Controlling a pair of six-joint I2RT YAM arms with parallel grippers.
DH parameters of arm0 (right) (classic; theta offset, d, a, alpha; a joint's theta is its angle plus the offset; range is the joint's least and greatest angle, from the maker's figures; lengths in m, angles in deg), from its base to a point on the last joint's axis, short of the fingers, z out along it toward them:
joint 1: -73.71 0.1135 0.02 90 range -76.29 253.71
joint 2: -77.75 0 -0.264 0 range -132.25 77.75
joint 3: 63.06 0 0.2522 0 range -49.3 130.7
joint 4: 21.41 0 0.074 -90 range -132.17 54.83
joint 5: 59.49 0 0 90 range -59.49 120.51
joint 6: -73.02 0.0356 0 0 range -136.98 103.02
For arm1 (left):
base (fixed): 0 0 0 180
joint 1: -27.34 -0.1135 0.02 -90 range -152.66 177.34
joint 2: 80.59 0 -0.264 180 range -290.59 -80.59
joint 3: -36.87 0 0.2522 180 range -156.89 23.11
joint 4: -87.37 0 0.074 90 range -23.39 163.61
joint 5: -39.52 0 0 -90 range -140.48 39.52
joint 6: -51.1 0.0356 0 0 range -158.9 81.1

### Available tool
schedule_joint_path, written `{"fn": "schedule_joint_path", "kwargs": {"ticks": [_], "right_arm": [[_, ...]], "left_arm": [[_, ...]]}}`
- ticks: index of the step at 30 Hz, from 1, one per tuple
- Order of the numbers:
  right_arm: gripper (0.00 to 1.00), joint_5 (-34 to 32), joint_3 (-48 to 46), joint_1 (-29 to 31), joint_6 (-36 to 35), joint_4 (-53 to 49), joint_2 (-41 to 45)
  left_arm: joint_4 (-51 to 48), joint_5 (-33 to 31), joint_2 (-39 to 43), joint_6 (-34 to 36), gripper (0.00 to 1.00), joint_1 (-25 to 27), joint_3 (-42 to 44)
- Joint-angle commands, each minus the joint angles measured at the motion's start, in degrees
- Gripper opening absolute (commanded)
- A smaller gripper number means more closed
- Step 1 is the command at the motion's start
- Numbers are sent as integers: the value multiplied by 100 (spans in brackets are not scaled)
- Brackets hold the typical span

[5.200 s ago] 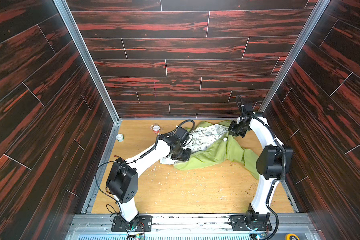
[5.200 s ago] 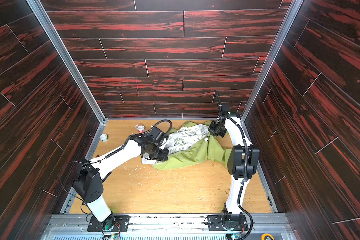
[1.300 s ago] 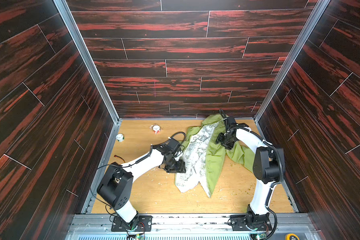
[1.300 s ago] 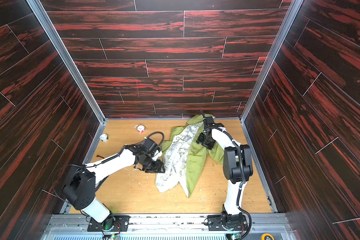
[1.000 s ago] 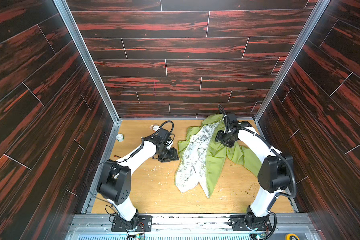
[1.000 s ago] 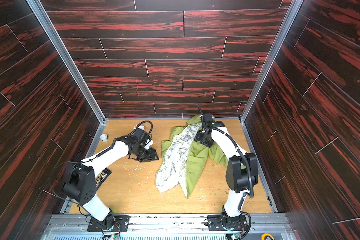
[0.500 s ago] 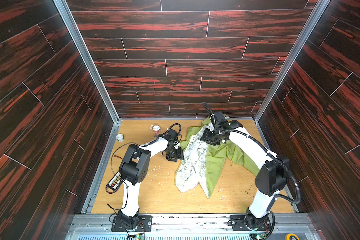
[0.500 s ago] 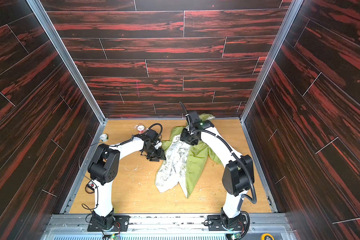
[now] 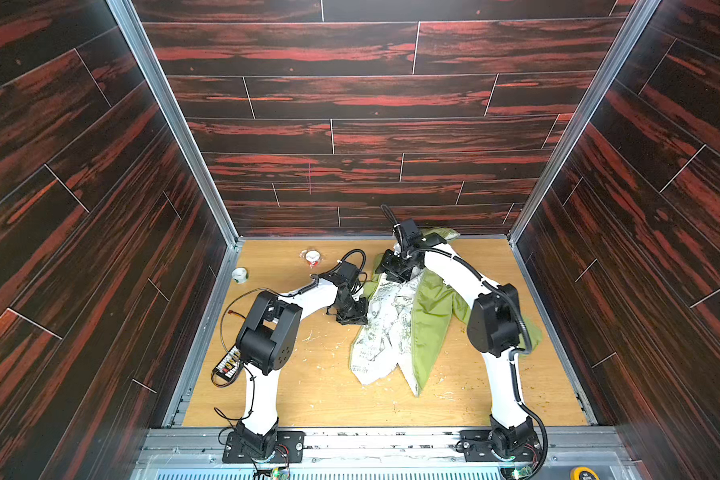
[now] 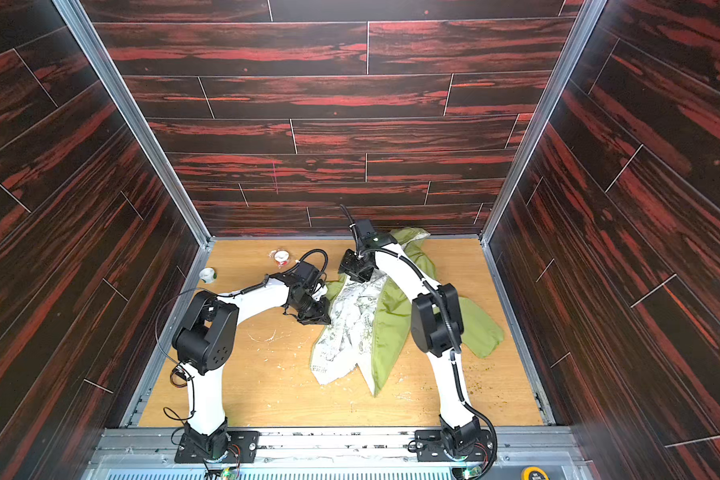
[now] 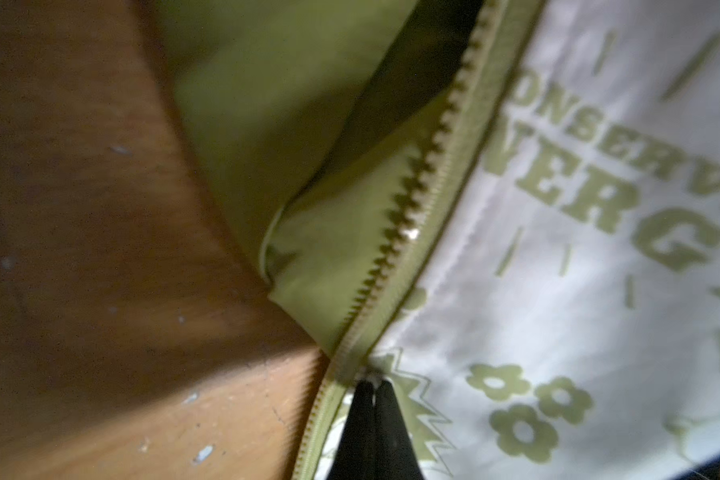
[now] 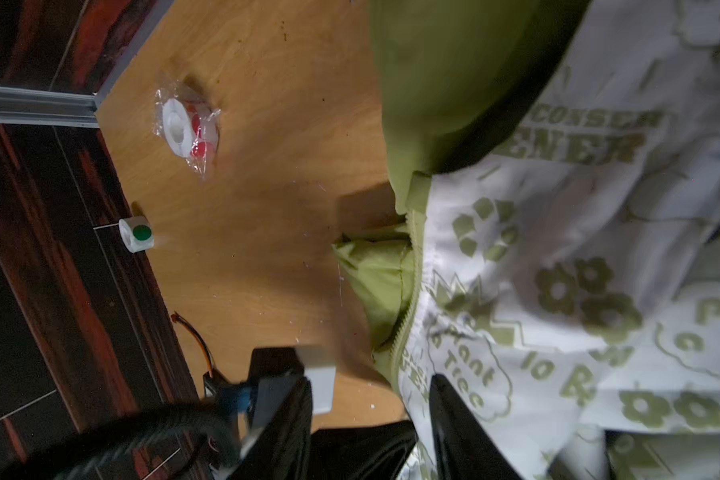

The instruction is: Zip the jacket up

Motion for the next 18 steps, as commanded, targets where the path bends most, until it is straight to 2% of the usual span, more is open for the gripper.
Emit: {"fn": "schedule_joint_path", "kwargs": {"ticks": [1,8,18], "right_arm": [[51,-63,594,42,180,-435,-618],[55,-603,1994,36,189,-1382,-1571],[53,-776,1999,-38,287,-1332,-1978]], "left_arm": [[150,34,528,-80,0,-2,93],[97,0,828,-28,0,6,134],[-103,-205,922,68,1,6,229]]}}
